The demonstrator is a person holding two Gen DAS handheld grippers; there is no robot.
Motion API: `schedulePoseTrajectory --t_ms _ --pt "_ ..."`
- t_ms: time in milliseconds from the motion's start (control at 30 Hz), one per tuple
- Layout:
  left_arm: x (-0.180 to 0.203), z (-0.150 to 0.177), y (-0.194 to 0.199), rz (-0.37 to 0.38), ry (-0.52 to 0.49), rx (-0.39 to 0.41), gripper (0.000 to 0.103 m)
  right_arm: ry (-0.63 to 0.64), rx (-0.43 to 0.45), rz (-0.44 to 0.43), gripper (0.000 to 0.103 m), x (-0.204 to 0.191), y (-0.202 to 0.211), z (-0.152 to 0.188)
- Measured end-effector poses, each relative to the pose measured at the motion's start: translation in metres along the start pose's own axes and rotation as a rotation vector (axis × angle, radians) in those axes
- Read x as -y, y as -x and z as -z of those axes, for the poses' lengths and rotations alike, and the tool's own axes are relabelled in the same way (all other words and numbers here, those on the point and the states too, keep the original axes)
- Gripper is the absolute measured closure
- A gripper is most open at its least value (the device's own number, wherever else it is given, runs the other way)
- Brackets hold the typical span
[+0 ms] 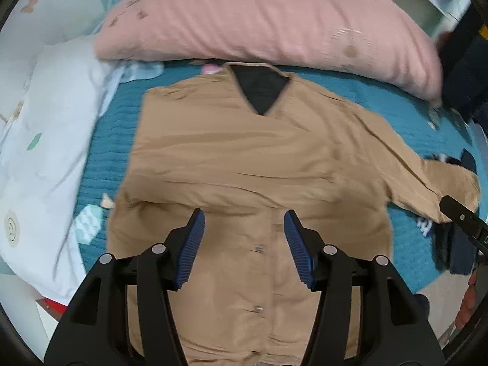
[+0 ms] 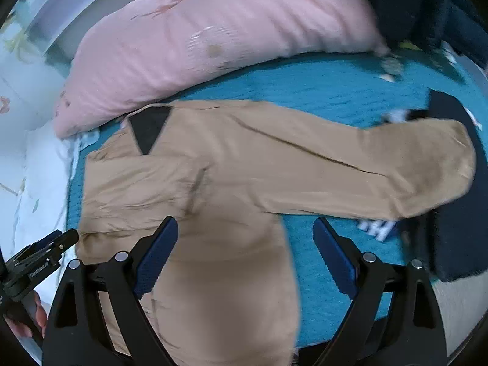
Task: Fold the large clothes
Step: 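Grasp the other sleeve cuff with the right tool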
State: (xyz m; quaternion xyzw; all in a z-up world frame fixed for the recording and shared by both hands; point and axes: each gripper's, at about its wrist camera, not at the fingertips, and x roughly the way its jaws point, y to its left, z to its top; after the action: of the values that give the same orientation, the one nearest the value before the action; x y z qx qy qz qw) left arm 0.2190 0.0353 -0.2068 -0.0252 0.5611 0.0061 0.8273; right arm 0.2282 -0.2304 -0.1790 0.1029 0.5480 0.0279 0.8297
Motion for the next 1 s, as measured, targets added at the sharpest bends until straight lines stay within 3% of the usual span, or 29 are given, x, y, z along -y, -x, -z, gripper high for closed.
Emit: schedulePoseTrajectory --t_ms 333,700,1000 --pt "0.099 -0.015 -0.01 0.068 -0.089 -0.019 0.047 -0.198 0.048 0.068 0.016 0.123 0.033 0.0" --pt "0.162 -0.056 -0.061 0.149 -0.089 -0.091 0.049 -0.386 0.094 0.166 0.016 0.233 0.034 -0.026" --pt "0.196 -0.078 -0.128 0.188 -0.076 -0.202 0.09 -0.414 0.056 0.169 0.016 0.265 -0.006 -0.046"
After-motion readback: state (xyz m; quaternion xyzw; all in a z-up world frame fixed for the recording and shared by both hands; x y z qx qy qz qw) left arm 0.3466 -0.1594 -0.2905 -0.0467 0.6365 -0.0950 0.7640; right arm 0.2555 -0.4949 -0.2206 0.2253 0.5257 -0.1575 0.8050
